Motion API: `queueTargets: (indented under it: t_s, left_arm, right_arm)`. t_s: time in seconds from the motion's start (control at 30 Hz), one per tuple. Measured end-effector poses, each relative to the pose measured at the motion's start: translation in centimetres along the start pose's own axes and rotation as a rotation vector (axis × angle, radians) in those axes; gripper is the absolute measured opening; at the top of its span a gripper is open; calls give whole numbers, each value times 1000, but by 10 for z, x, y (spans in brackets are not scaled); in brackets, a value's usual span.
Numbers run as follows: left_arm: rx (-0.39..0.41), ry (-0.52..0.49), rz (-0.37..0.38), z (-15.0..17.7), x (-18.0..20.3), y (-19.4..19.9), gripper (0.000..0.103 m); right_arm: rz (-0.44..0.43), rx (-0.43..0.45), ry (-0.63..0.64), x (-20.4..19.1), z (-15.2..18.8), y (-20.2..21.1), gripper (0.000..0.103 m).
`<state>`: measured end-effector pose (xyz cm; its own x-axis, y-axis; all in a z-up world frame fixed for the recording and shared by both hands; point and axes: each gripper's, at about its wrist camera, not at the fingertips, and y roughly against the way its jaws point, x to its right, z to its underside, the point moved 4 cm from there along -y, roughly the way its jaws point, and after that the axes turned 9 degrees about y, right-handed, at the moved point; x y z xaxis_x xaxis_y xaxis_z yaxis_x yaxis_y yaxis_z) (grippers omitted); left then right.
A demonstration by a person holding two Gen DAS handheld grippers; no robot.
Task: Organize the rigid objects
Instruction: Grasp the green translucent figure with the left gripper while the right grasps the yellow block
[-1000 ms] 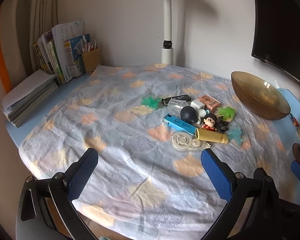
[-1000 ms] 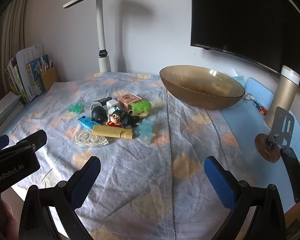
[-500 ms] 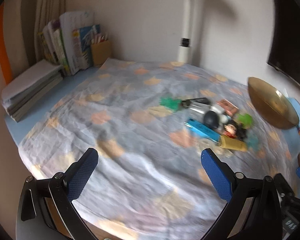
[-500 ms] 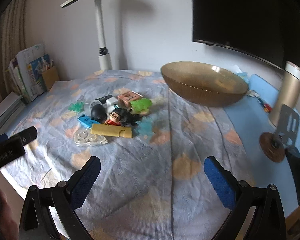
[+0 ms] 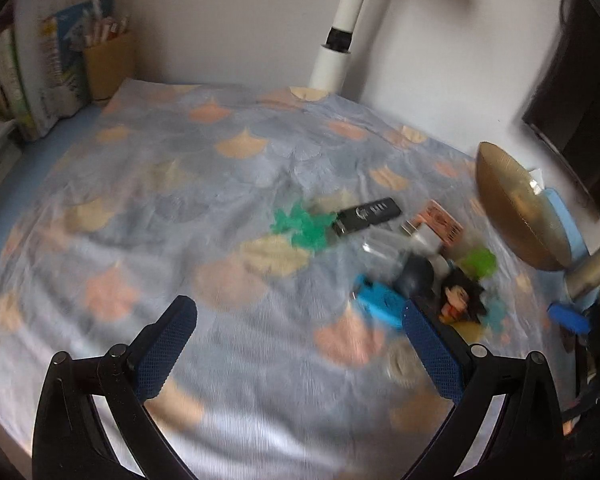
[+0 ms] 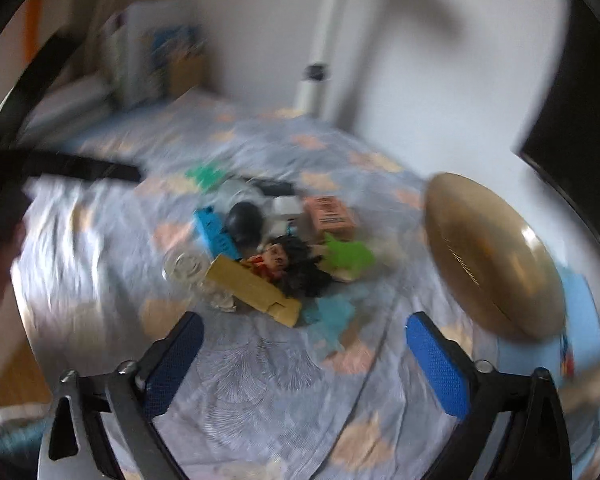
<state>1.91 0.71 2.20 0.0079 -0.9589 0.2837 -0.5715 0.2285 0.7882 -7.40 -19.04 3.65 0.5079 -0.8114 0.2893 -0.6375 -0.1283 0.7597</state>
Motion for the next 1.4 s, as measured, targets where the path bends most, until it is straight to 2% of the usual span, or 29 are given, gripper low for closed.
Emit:
queueTargets:
  t_s: [0.03,0.1,0.17,0.23,0.3,0.53,0.57,0.6,0.63,0.67,0.73,0.87,0.93,0.97,1.13,1.2,1.23,1.27,1.3,1.33,1.4]
  left_arm:
    - [-1,-11,-15,-4,3,-7,100]
    - [-13,-20,-21,-11,5,-19,99]
    - [-36,-26,-19,-17,8,-31,98]
    - [-51,-36,-29,-24,10,-42,97]
    - [-65,-42,-38,-28,11,-52,88]
    - [-83,-23,-29,-31,9,-72,74]
    - [-77,-23,-35,-32,9,-73,69]
    - [-67,-30,-41,-33,10,-72,57]
    - [-67,-36,-39,-34,11,-72,50]
    - [-63,-36,-41,-34,11,-72,43]
    - [-64,-20,-25,-34,9,-69,42]
    - [-35,10,-7,-29,5,-55,42]
    - [-16,17,-10,-22,2,-43,42]
    - [-9,22,-6,-17,1,-37,42]
    - [7,33,-2,6,-2,-20,42]
    - [14,48,6,13,-5,-20,42]
    - [14,59,11,16,-6,-20,42]
    - [12,67,14,18,-8,-21,42]
    - [8,70,9,19,-9,-23,42]
    - [12,70,1,19,-10,-21,42]
    - [25,66,10,20,-9,-19,42]
  right_arm:
    - [-38,-13,30,-1,-1,-7,83]
    - [-98,-31,66,-1,-1,-20,81]
    - [-156,-51,76,3,0,-35,72]
    - [-213,-66,76,4,0,-48,70]
    - [-264,-77,79,5,-1,-59,65]
    - [-309,-47,114,0,-11,-70,61]
    - [-305,-37,121,-2,-13,-70,61]
    - [-305,-33,122,-4,-14,-71,60]
    - [-305,-29,118,-5,-14,-72,58]
    - [-313,-24,114,-6,-14,-72,50]
    - [-330,-15,113,-8,-10,-67,43]
    - [-389,-3,110,-17,3,-51,37]
    - [-406,1,104,-22,6,-44,17]
    - [-408,-5,99,-25,10,-39,14]
    - [-364,-44,125,-35,37,-18,14]
    - [-364,-77,86,-29,43,-18,20]
    - [-354,-89,74,-26,43,-20,31]
    - [-341,-90,58,-23,42,-21,48]
    - [-340,-78,50,-22,39,-21,56]
    - [-344,-58,48,-22,34,-21,62]
    - [-363,-42,58,-25,22,-30,62]
